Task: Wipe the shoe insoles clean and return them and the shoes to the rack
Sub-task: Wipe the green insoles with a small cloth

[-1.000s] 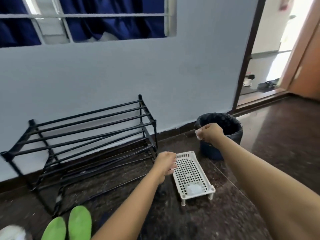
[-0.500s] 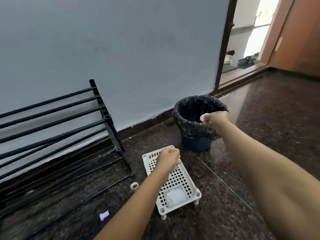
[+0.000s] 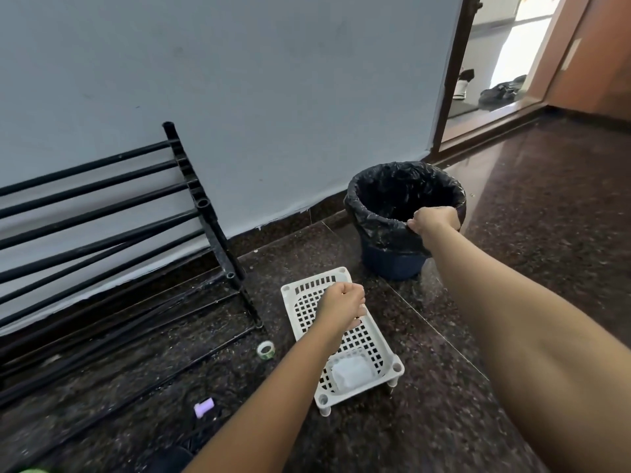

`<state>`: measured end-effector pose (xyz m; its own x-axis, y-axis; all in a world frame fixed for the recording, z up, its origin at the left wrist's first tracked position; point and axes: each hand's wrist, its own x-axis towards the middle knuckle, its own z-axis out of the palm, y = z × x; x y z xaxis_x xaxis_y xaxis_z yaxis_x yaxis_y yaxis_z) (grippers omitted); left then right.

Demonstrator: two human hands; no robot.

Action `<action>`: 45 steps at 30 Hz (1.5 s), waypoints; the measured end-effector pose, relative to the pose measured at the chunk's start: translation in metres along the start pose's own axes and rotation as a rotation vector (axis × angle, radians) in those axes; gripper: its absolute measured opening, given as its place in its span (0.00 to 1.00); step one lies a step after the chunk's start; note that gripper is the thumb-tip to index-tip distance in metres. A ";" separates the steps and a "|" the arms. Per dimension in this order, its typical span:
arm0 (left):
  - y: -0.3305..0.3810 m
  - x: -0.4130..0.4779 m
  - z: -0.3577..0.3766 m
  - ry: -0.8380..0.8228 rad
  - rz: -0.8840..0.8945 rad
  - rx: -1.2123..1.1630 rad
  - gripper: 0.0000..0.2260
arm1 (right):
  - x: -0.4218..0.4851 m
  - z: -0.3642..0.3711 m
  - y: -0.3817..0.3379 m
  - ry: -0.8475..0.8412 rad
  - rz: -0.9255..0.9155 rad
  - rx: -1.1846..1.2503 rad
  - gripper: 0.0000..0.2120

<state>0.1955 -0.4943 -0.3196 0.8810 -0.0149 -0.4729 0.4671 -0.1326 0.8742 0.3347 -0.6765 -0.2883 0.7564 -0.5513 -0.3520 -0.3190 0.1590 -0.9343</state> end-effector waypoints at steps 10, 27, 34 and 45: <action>-0.032 -0.016 -0.024 0.037 -0.072 -0.023 0.06 | -0.069 -0.002 0.072 -0.050 -0.405 -0.305 0.06; -0.137 -0.045 -0.053 0.148 -0.205 0.062 0.07 | -0.148 0.003 0.228 -0.414 -0.489 -1.323 0.10; -0.140 -0.059 -0.072 0.185 -0.191 0.090 0.05 | -0.153 0.006 0.223 -0.360 -0.460 -1.350 0.07; -0.176 -0.119 -0.155 0.229 -0.184 0.137 0.04 | -0.182 0.002 0.182 -0.274 -0.114 -0.486 0.10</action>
<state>0.0203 -0.3152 -0.4001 0.7839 0.2435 -0.5711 0.6194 -0.2443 0.7461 0.1399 -0.5454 -0.3939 0.9014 -0.2995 -0.3125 -0.4035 -0.3200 -0.8572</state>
